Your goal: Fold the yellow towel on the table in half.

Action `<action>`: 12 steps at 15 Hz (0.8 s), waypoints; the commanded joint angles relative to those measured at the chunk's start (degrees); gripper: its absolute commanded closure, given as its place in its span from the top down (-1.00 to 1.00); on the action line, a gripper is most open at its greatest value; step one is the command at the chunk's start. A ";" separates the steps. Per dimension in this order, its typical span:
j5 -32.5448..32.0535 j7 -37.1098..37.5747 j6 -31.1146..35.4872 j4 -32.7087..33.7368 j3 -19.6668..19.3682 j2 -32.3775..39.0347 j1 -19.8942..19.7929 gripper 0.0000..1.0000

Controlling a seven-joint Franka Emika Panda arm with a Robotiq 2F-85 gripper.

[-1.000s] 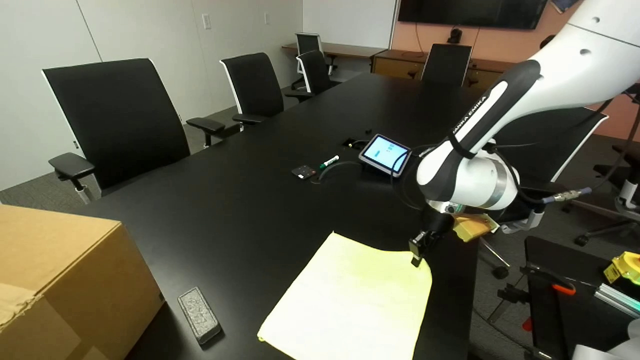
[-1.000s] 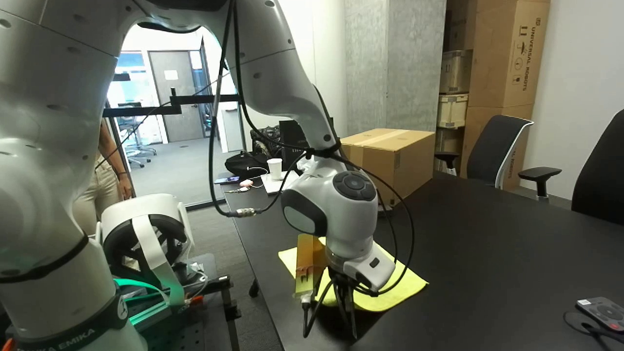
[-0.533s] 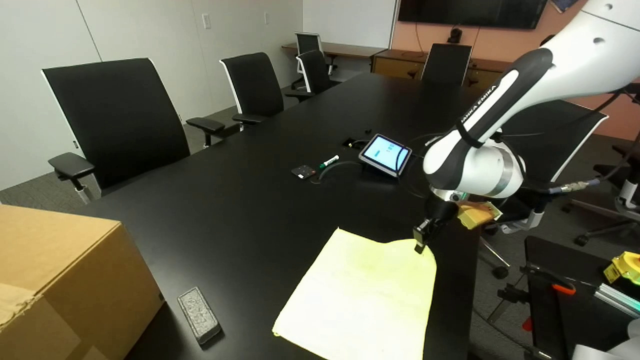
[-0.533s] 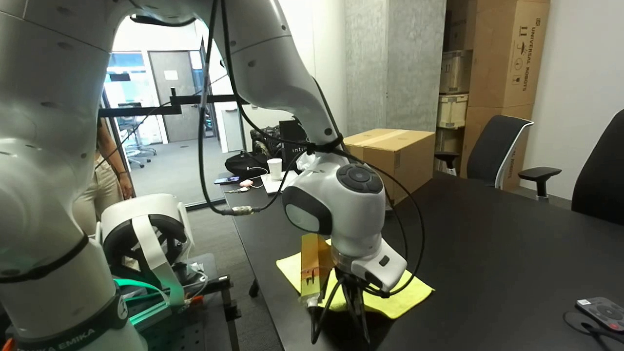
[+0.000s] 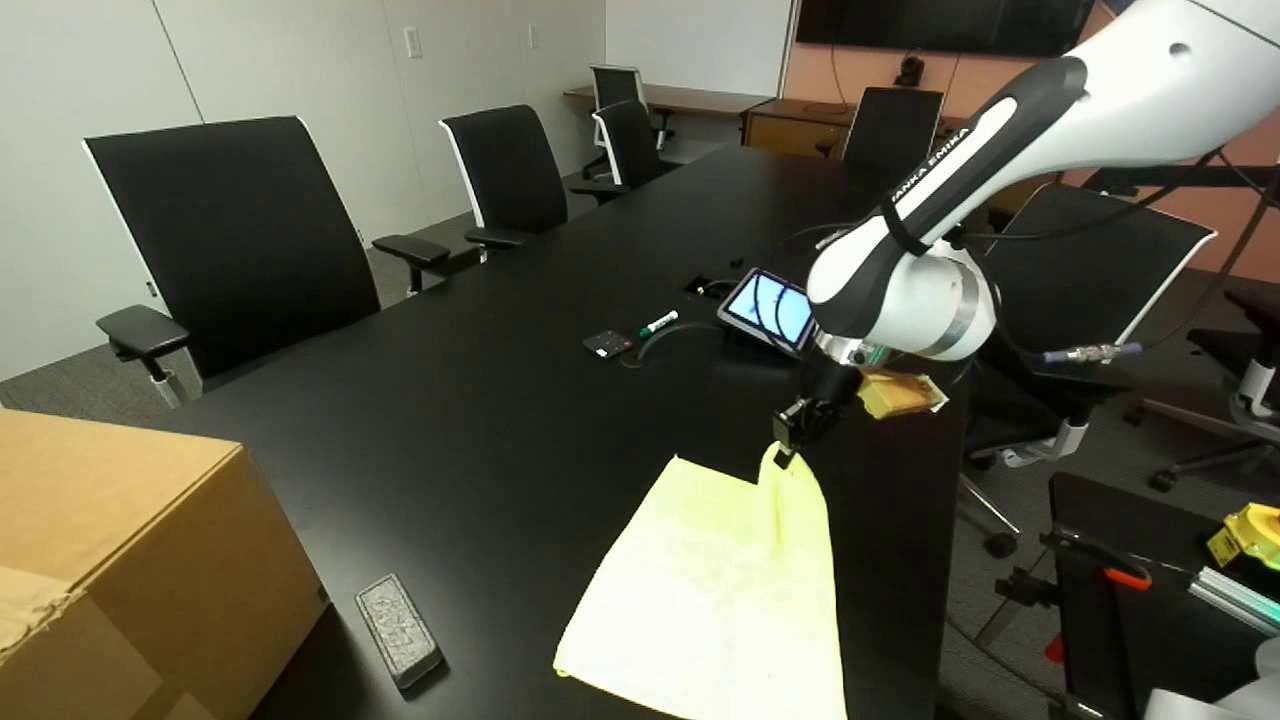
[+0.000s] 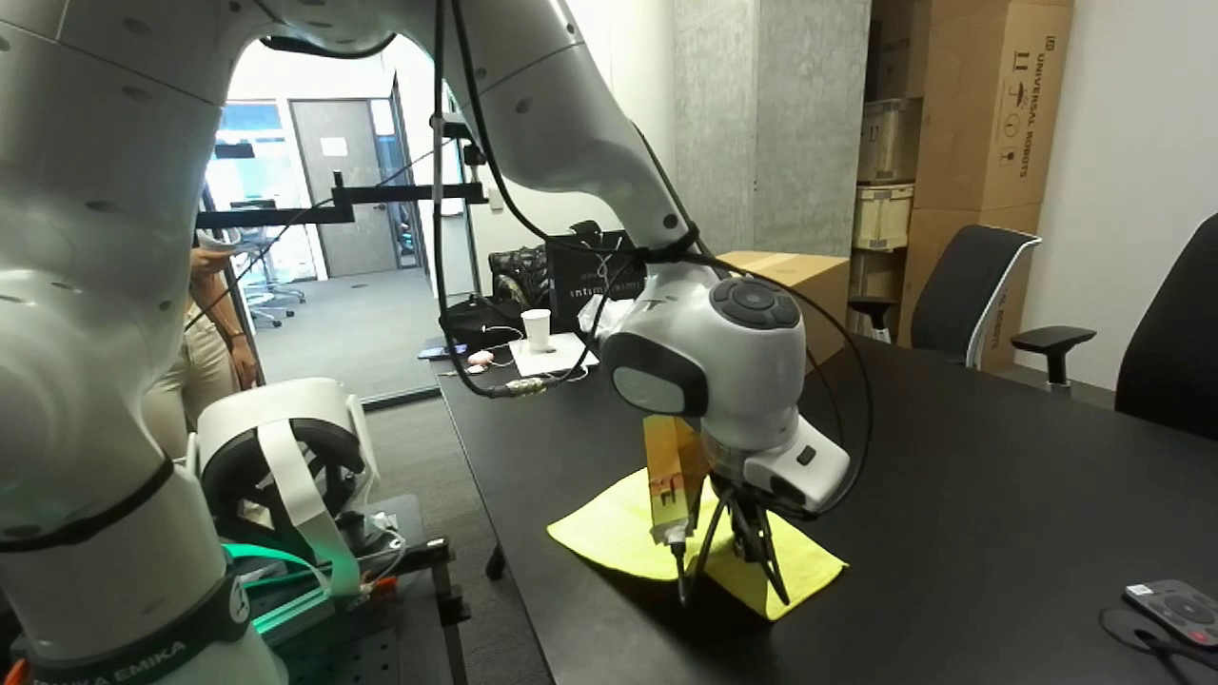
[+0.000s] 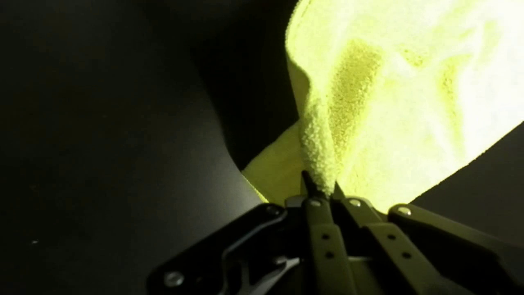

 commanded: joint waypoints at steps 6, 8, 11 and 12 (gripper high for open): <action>-16.14 19.81 -5.25 13.05 4.65 8.30 -1.51 -0.96; -19.39 23.31 -4.57 14.85 5.91 9.18 -1.49 -0.96; -22.99 27.00 -4.63 17.26 7.66 9.65 -2.08 -0.96; -23.99 28.18 -4.58 18.20 8.01 9.89 -2.18 -0.96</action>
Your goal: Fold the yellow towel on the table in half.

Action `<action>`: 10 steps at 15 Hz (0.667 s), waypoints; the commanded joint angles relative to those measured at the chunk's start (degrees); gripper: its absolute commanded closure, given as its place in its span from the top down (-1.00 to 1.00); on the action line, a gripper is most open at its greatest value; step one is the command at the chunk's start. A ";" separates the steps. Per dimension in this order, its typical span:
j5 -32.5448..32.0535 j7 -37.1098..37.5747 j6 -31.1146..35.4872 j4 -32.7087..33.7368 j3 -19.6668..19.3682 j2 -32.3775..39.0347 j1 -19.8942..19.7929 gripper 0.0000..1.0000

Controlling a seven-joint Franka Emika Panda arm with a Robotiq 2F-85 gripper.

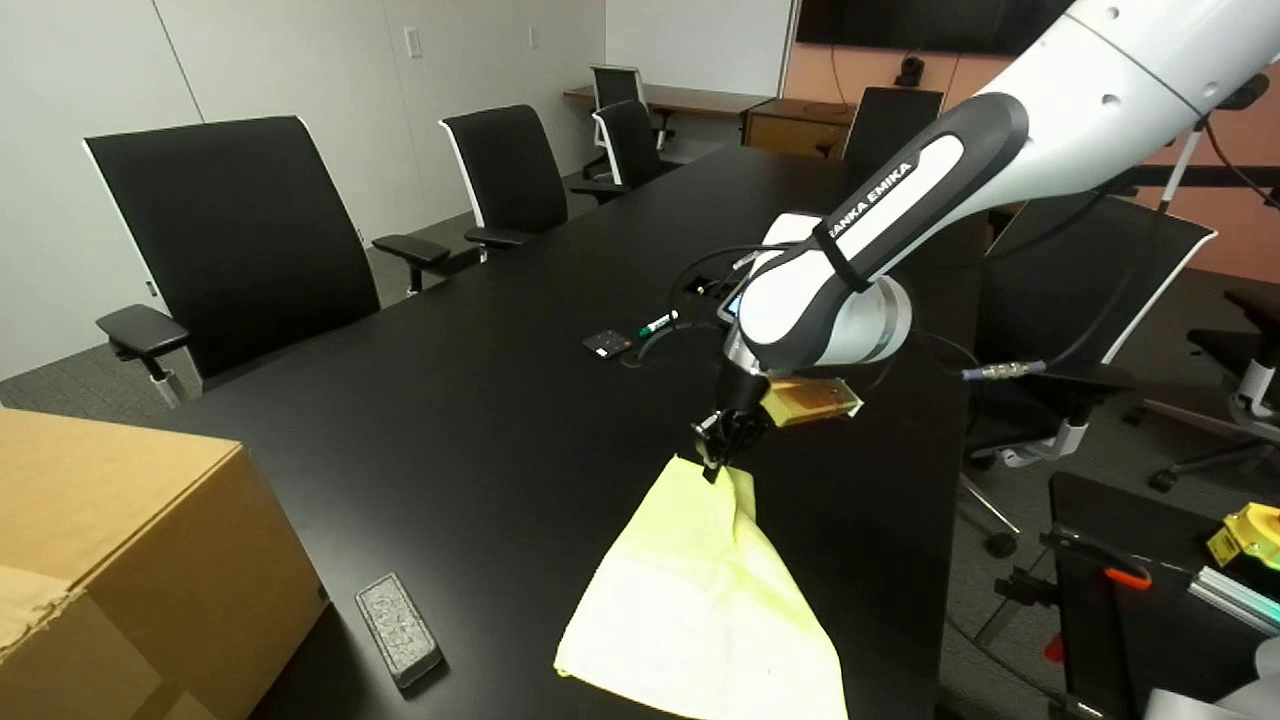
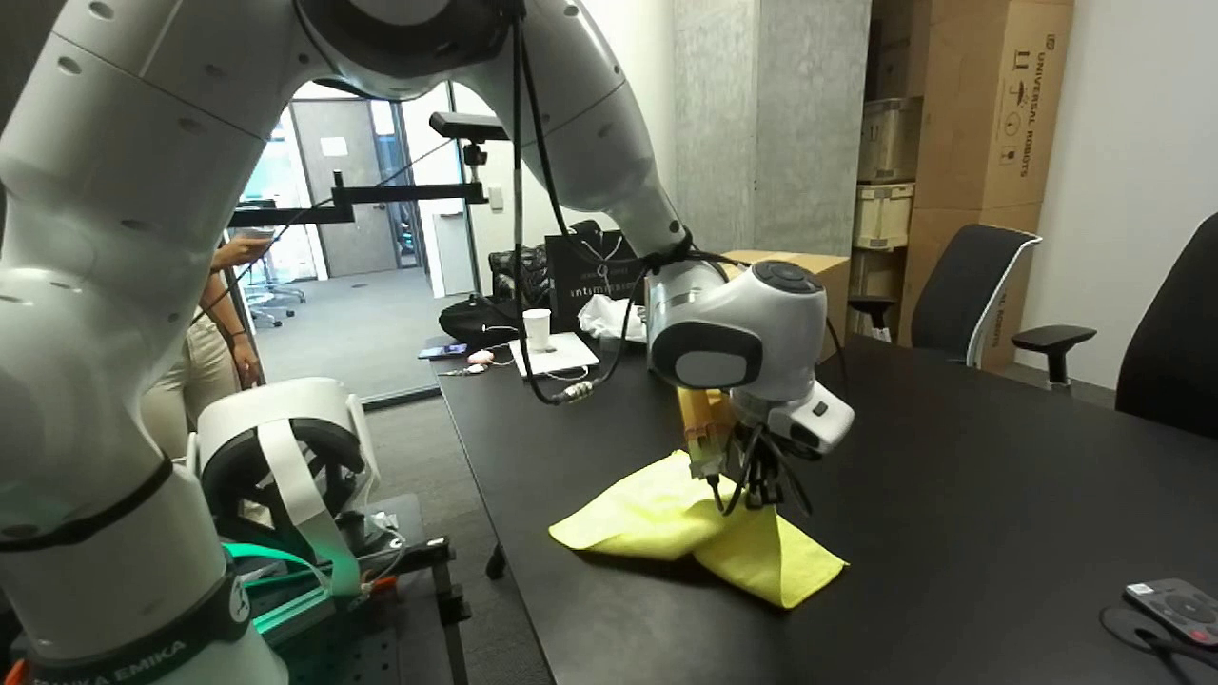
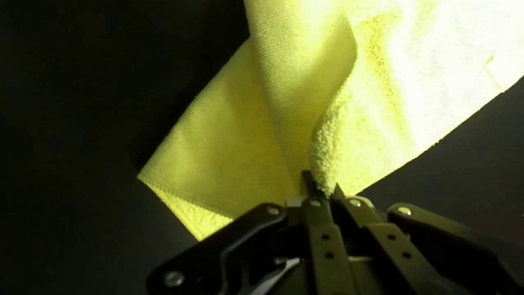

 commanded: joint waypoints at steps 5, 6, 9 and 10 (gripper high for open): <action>-7.54 9.16 0.26 7.84 1.54 3.71 -0.57 -0.96; -8.38 10.08 0.51 8.59 1.27 4.49 -0.33 -0.96; -10.58 12.65 0.23 10.18 0.81 6.15 0.03 -0.41; -10.96 13.03 0.22 10.39 0.95 6.33 -0.08 -0.33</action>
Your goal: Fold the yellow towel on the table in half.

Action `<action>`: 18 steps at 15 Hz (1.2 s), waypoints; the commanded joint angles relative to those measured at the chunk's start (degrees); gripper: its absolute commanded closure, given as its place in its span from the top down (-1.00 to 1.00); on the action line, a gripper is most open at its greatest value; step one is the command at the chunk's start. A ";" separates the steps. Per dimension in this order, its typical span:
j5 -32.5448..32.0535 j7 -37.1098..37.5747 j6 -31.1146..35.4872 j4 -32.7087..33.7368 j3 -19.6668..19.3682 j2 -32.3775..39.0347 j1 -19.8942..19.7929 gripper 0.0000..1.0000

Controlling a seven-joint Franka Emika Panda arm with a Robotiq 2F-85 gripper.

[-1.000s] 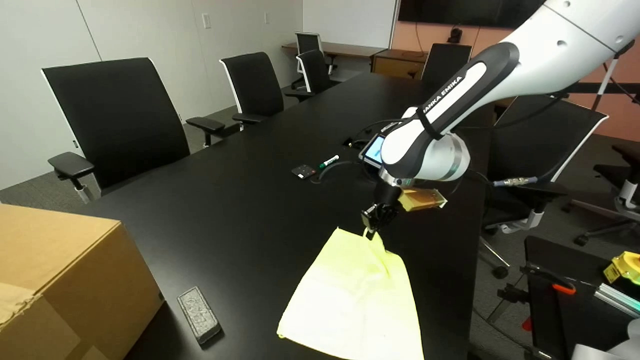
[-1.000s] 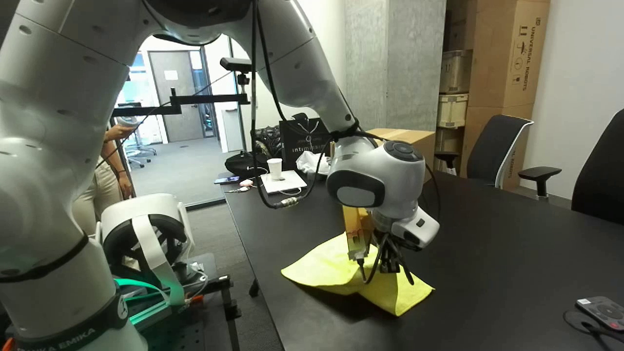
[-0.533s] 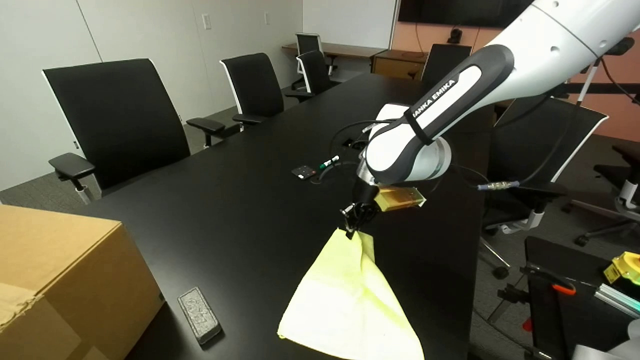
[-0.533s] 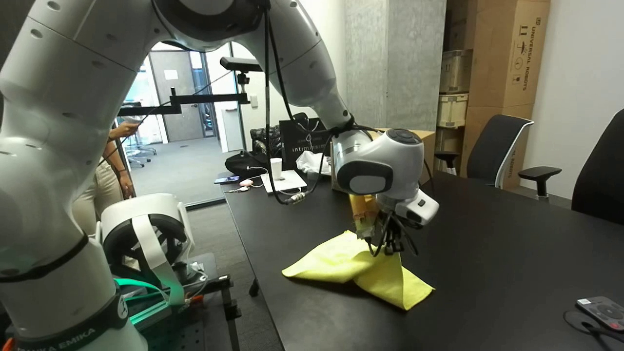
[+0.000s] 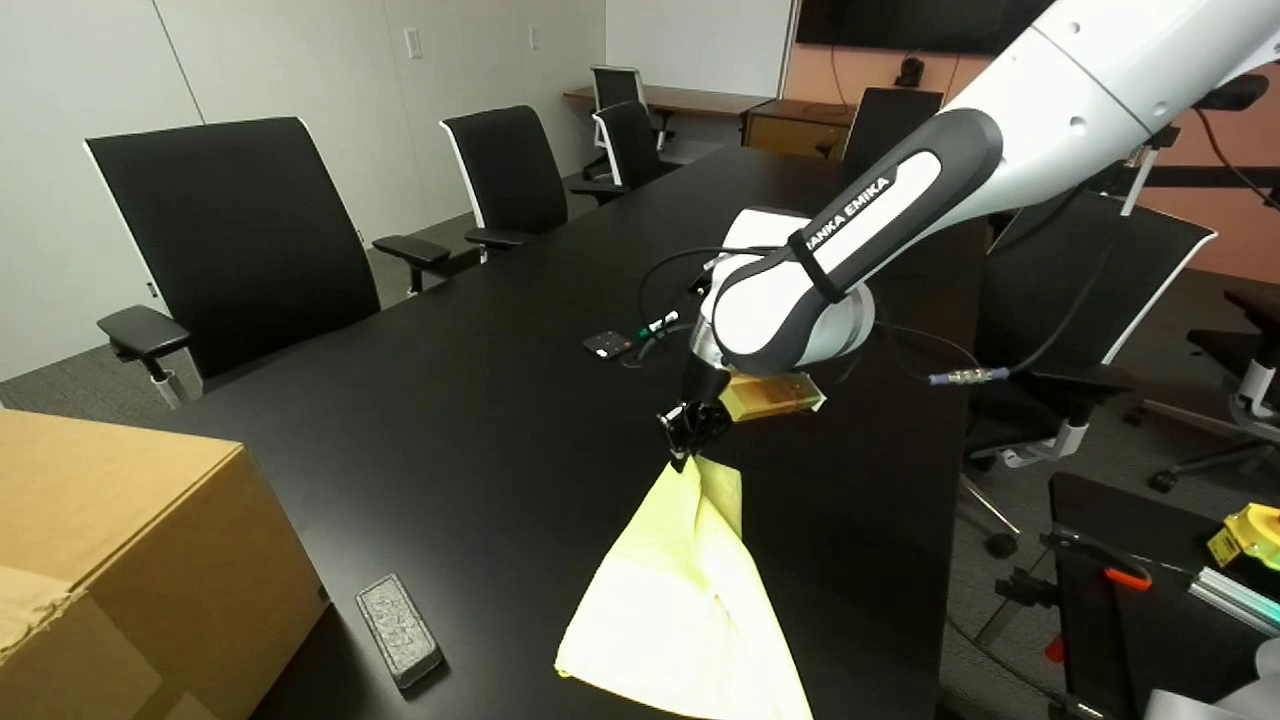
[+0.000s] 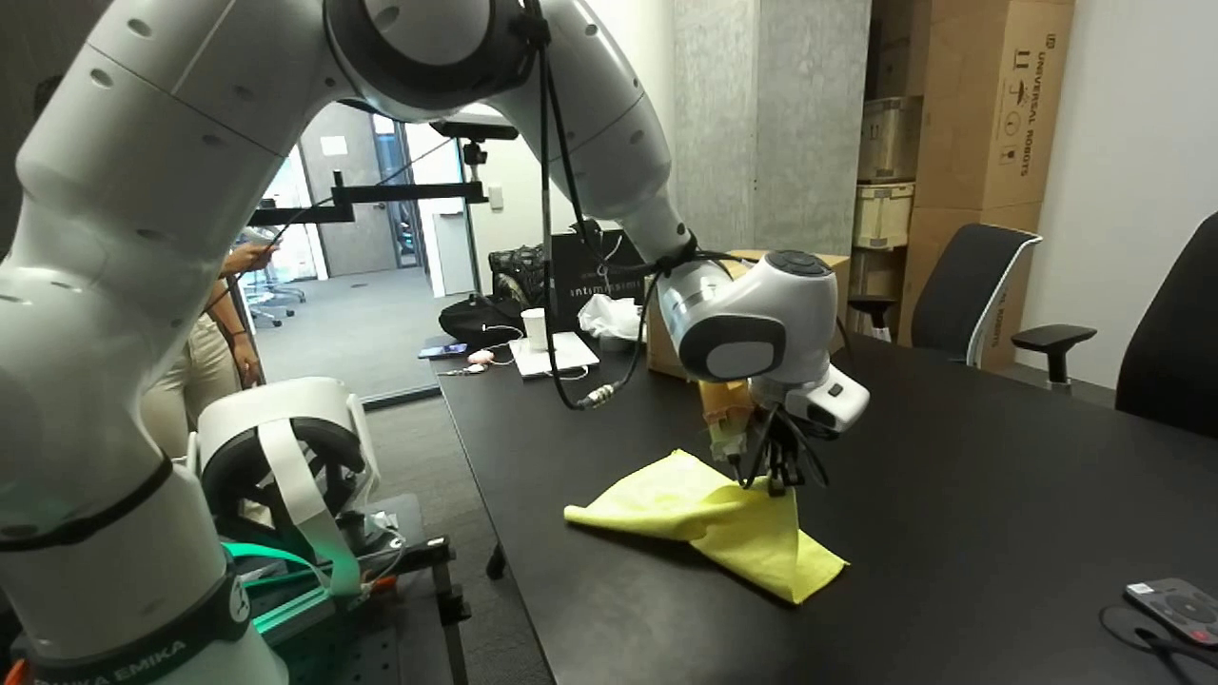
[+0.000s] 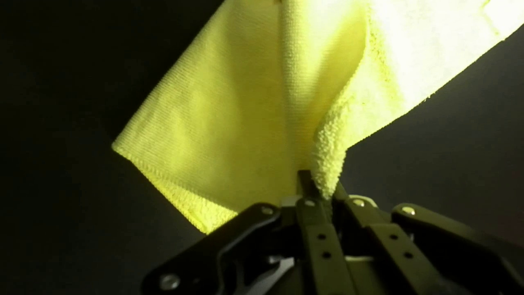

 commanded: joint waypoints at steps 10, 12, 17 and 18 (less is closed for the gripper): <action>-6.31 0.35 1.91 -6.35 1.83 -3.54 1.24 1.00; -7.14 -0.34 2.36 -9.82 3.12 -4.76 1.88 1.00; -8.07 -0.38 3.95 -17.44 6.11 -6.93 4.53 0.99; -8.43 0.33 4.83 -18.55 6.17 -6.92 5.65 1.00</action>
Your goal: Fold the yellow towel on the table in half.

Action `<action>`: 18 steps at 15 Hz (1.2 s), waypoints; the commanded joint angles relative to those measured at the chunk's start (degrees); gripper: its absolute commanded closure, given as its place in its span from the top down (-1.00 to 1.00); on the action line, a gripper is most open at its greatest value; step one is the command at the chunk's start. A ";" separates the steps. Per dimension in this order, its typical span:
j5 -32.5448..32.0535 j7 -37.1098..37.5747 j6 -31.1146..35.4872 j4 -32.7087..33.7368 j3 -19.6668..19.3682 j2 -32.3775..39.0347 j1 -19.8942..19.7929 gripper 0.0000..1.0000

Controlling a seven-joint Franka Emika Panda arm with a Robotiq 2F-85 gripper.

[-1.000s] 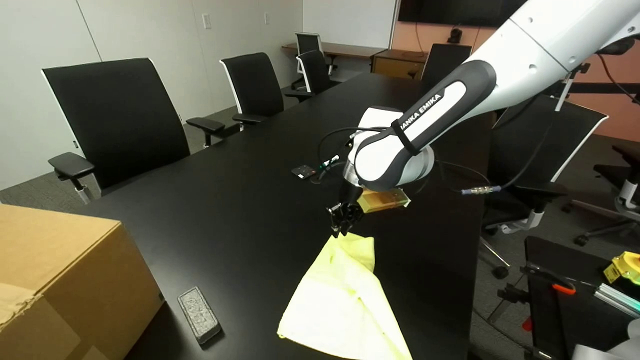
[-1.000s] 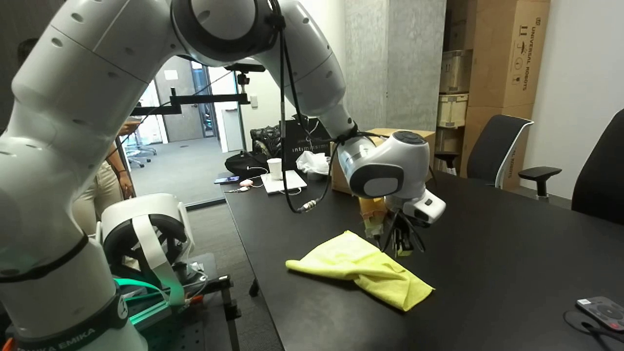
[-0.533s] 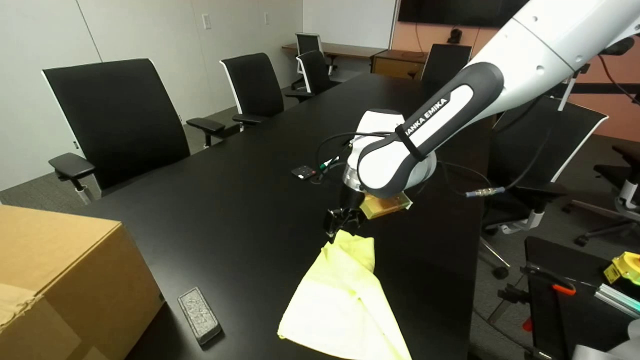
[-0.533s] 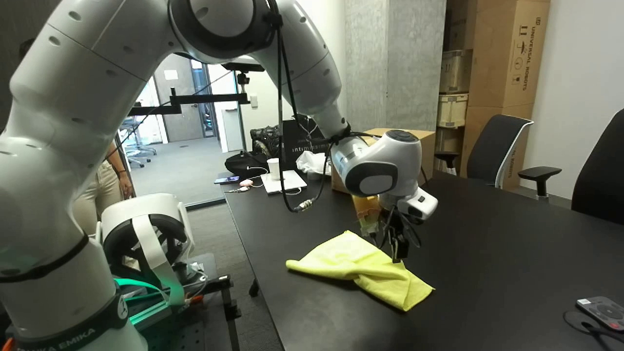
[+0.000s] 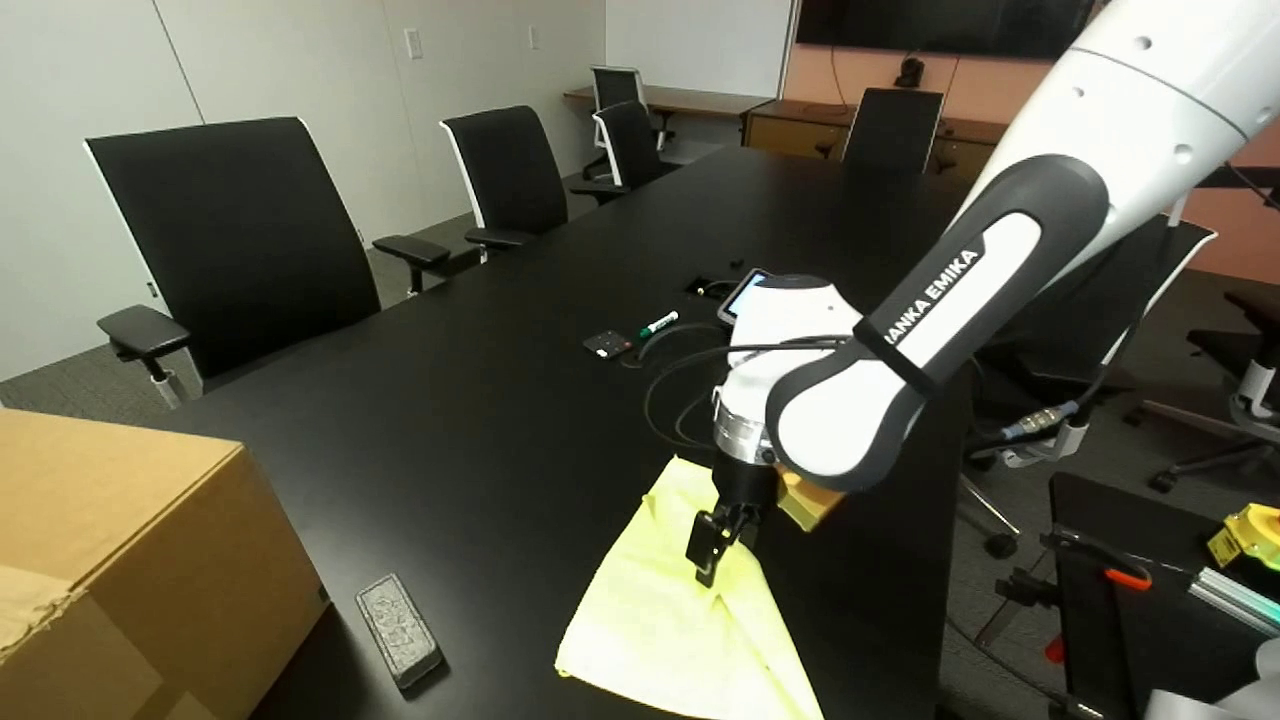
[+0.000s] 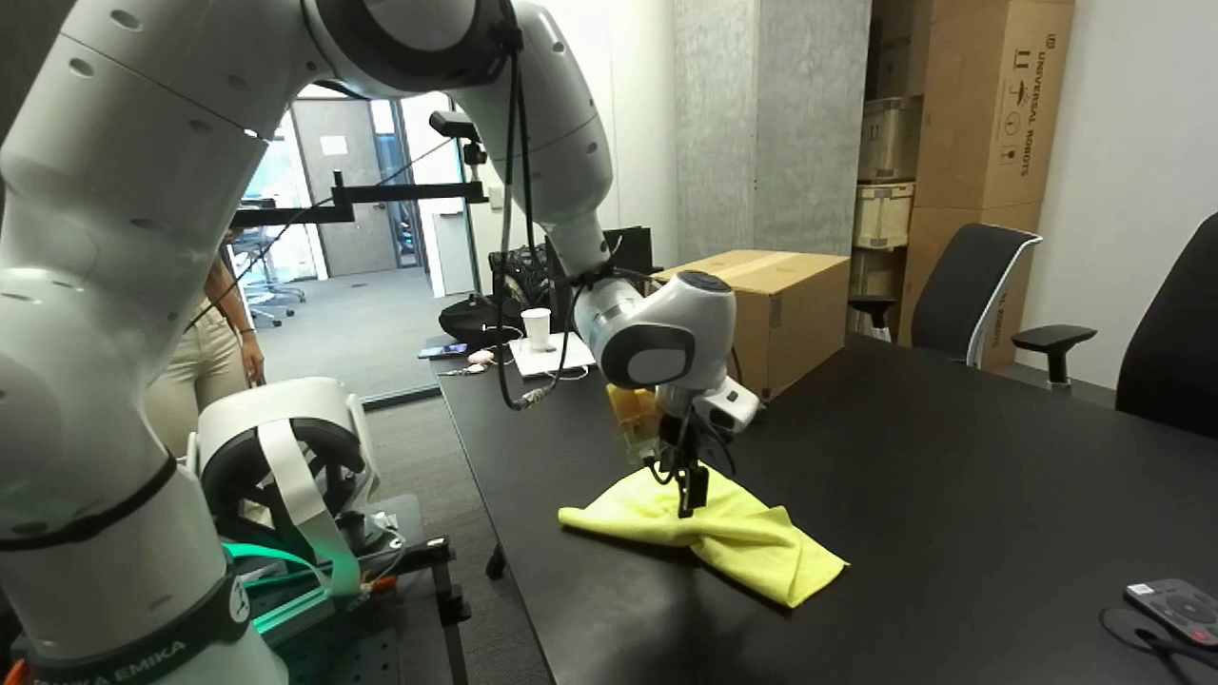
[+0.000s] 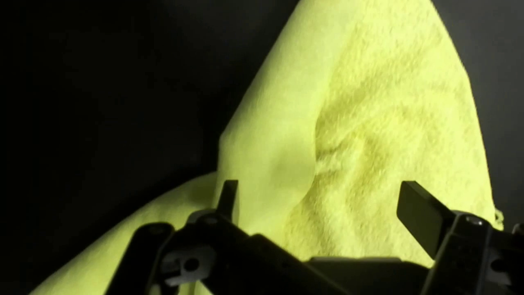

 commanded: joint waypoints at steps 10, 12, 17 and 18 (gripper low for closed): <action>-0.73 7.26 17.40 -13.85 1.46 -0.95 9.83 1.00; -0.65 8.68 20.97 -16.88 1.28 -0.46 11.72 1.00; 0.01 12.91 28.04 -21.73 -1.44 0.86 19.58 1.00; 0.37 13.58 28.93 -22.07 -1.94 1.07 21.01 1.00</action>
